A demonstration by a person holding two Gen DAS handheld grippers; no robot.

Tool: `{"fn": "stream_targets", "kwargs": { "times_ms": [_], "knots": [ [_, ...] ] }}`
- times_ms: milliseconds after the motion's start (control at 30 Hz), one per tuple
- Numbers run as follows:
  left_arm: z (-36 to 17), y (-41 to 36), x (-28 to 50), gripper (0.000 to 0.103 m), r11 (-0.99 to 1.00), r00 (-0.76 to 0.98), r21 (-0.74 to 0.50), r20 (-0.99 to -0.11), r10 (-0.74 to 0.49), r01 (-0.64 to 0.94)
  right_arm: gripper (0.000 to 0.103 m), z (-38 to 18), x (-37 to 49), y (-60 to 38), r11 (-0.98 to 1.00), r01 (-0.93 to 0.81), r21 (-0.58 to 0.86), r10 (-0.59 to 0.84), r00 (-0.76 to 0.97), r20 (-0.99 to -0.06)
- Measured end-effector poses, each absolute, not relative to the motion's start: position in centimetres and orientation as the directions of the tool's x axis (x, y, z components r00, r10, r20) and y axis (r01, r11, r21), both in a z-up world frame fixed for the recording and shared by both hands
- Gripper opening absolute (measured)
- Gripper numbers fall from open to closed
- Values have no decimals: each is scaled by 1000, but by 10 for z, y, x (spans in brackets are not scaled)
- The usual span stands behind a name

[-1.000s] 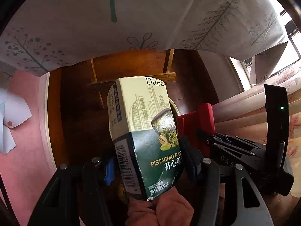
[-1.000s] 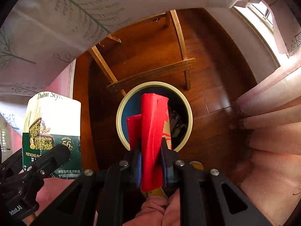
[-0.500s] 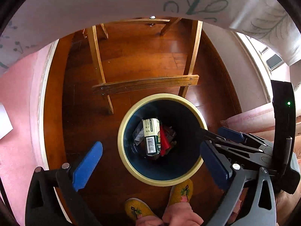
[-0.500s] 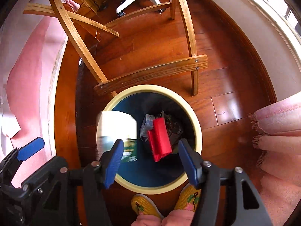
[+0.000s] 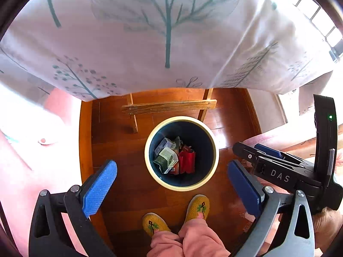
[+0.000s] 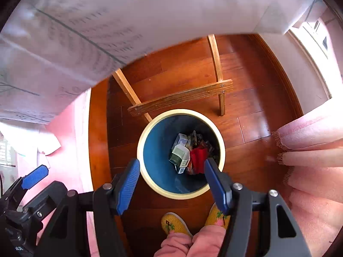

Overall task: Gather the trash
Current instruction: 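Raise both open tools back over the table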

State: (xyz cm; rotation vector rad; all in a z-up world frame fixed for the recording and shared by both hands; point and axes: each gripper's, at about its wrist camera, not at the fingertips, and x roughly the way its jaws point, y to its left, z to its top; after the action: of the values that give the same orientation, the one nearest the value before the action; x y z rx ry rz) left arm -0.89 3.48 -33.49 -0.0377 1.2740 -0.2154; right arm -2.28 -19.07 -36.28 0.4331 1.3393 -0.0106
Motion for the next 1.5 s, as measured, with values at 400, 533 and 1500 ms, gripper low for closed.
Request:
{"fn": "stream_targets", "kwargs": {
  "times_ms": [400,533,1500],
  "knots": [
    [-130,61,-9,102,962,427,-163,-871,-244,217,63,-158,-30,-171,934,196,298,203,396,-895],
    [-87,64,5,102,956,456,-155,-852,-257,249,63,-105,-23,-169,944,176,278,167,472,-866],
    [-66,-179,299,89,923,402,-38,-892,-204,384,63,-81,215,-408,904,265,335,138,560,-817]
  ]
}}
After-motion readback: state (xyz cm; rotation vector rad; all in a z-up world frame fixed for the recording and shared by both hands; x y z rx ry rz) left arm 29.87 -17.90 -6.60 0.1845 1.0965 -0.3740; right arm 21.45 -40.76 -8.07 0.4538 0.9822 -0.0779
